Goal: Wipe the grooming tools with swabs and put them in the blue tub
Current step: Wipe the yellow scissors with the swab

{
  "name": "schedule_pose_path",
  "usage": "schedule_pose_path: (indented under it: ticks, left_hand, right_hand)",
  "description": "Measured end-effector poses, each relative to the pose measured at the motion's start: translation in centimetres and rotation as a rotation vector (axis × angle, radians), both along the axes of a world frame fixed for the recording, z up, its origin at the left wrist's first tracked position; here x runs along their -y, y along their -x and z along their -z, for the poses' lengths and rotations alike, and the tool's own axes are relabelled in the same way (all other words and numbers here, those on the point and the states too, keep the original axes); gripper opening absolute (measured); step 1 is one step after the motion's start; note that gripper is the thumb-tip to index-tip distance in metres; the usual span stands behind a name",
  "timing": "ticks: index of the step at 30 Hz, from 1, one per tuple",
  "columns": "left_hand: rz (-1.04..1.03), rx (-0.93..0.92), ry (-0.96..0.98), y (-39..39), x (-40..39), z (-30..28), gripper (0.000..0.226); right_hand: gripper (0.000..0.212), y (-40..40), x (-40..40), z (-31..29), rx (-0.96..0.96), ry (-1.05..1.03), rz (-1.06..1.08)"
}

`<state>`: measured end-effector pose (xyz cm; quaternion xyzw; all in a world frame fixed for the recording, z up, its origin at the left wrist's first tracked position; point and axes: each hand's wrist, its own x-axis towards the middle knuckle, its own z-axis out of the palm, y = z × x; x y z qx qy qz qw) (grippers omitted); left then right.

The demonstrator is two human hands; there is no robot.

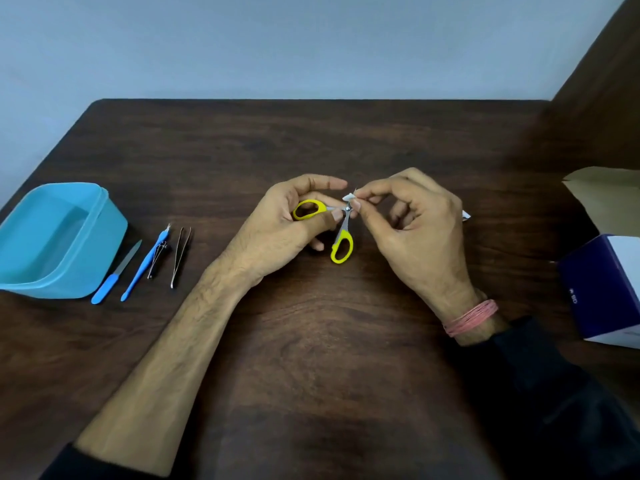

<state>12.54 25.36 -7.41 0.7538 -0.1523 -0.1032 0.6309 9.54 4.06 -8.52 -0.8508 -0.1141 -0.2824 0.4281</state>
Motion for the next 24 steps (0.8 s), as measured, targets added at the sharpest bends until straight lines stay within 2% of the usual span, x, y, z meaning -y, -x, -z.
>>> schedule_pose_path:
  ticks: [4, 12, 24]
  left_hand:
    - [0.035, 0.050, -0.056, -0.12, -0.22, 0.41, 0.026]
    - [0.042, 0.059, -0.053, -0.33, -0.45, 0.72, 0.027]
    - [-0.010, 0.103, -0.065, -0.22, -0.51, 1.01, 0.025]
  right_hand:
    - [0.005, -0.11, -0.02, 0.06, 0.000, 0.010, -0.006]
    - [0.006, -0.22, 0.02, 0.32, -0.009, 0.016, -0.038]
    - [0.007, -0.28, 0.13, 0.59, -0.010, 0.188, -0.074]
